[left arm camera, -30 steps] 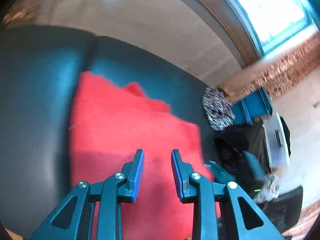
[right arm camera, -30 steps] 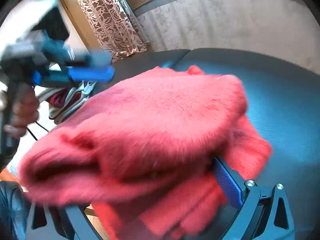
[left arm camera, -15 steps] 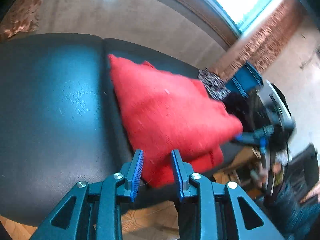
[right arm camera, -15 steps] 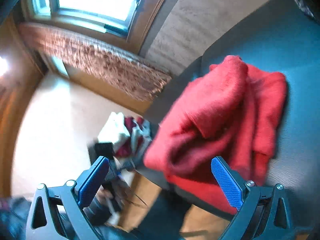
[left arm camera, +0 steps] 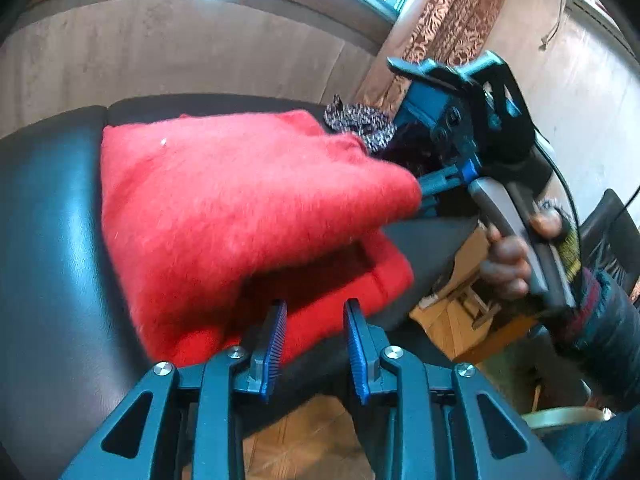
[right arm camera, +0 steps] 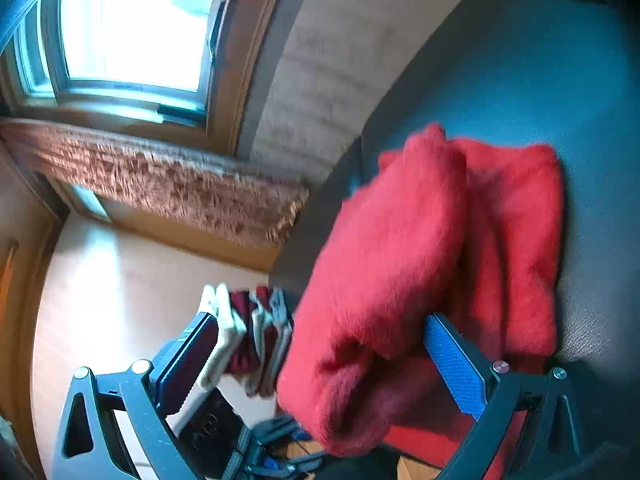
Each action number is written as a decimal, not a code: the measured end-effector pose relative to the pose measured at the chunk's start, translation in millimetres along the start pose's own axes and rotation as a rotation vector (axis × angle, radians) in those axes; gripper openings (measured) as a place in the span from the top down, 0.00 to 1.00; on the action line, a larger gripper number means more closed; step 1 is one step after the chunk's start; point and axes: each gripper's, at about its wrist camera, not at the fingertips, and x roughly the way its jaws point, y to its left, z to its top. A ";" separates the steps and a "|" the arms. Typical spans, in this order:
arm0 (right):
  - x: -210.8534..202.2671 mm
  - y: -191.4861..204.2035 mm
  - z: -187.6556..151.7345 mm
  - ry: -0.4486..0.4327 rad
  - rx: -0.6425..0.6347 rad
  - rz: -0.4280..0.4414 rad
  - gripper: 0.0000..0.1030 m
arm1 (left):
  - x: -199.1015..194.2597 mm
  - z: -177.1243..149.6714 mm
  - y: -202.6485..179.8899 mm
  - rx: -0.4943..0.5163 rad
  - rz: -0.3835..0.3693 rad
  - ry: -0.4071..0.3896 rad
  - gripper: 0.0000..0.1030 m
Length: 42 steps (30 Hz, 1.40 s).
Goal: Fold clothes
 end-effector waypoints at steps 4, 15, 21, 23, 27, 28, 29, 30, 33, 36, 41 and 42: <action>-3.2 -3.6 -21.2 0.057 0.008 -0.080 0.00 | 7.2 -1.0 2.7 -0.011 -0.040 0.010 0.72; 39.7 -13.6 -1.6 0.042 0.046 -0.007 0.00 | 35.8 -4.0 14.4 -0.067 -0.037 0.040 0.73; 76.8 -22.2 14.6 0.053 0.058 -0.061 0.00 | 40.3 -4.4 20.0 -0.108 -0.054 0.044 0.74; 79.0 -25.3 13.2 0.059 0.050 -0.064 0.00 | 39.5 -4.8 18.9 -0.100 -0.049 0.040 0.74; 74.5 -24.5 14.8 0.089 0.047 -0.110 0.16 | 37.7 -6.0 16.4 -0.088 -0.017 0.024 0.74; 73.1 -21.9 16.1 0.095 0.042 -0.147 0.39 | 36.5 -5.5 17.4 -0.101 -0.008 0.021 0.74; 73.7 -16.0 17.4 0.103 0.027 -0.171 0.53 | 34.6 -5.2 19.3 -0.116 -0.002 0.019 0.74; 70.3 -1.3 18.3 0.099 -0.020 -0.174 0.67 | 32.1 -5.8 21.9 -0.130 0.001 0.018 0.74; 54.5 51.6 20.6 0.076 -0.193 -0.166 0.70 | 24.3 -9.4 29.7 -0.178 0.002 0.014 0.74; 37.4 60.2 9.6 0.063 -0.280 -0.265 0.71 | 16.4 -14.0 34.4 -0.203 0.006 0.003 0.73; 25.2 -12.8 -21.4 0.090 -0.147 -0.410 0.73 | 12.9 -21.8 42.2 -0.231 -0.004 -0.003 0.73; 22.4 -27.4 -27.9 0.088 -0.112 -0.418 0.73 | 11.6 -21.6 41.3 -0.226 0.000 -0.001 0.73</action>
